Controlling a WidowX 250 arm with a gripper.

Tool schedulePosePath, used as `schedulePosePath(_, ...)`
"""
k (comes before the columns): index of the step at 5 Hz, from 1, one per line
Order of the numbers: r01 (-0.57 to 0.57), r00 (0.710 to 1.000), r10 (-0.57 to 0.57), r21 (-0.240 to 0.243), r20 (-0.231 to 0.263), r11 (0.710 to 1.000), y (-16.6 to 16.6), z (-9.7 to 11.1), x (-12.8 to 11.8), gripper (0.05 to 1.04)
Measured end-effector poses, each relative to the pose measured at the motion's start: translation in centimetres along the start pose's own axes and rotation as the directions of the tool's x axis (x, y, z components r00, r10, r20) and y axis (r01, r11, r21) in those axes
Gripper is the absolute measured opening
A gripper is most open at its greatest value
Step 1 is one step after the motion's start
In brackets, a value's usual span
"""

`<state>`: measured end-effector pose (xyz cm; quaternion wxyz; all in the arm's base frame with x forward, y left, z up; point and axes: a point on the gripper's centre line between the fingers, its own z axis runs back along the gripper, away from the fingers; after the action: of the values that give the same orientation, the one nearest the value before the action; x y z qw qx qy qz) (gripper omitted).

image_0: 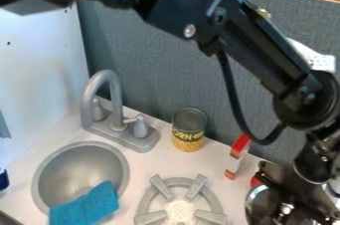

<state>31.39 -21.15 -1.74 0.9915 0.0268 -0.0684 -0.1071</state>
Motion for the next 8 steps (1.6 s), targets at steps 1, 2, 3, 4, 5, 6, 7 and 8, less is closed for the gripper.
schedulePosePath(1, 0.054, 0.998, -0.054, -0.005, -0.012, 0.999, -2.9, -2.1, 0.8, 0.321)
schedulePosePath(2, 0.085, 0.996, -0.086, -0.018, -0.011, 0.996, -4.8, -2.6, 0.8, 0.321)
schedulePosePath(3, 0.099, 0.995, -0.099, -0.017, -0.016, 0.995, -4.8, -3.0, 0.8, 0.321)
schedulePosePath(4, 0.103, 0.995, -0.103, -0.018, -0.006, 0.995, -4.9, -3.0, 0.9, 0.321)
schedulePosePath(5, 0.101, 0.995, -0.101, -0.018, -0.001, 0.995, -4.7, -3.1, 0.6, 0.321)
schedulePosePath(6, 0.103, 0.995, -0.103, -0.016, 0.001, 0.995, -4.4, -3.1, 0.1, 0.321)
schedulePosePath(7, 0.11, 0.994, -0.11, -0.022, -0.001, 0.994, -4.2, -3.0, -0.4, 0.321)
schedulePosePath(8, 0.11, 0.994, -0.11, -0.026, 0.001, 0.994, -4.2, -3.1, -0.6, 0.321)
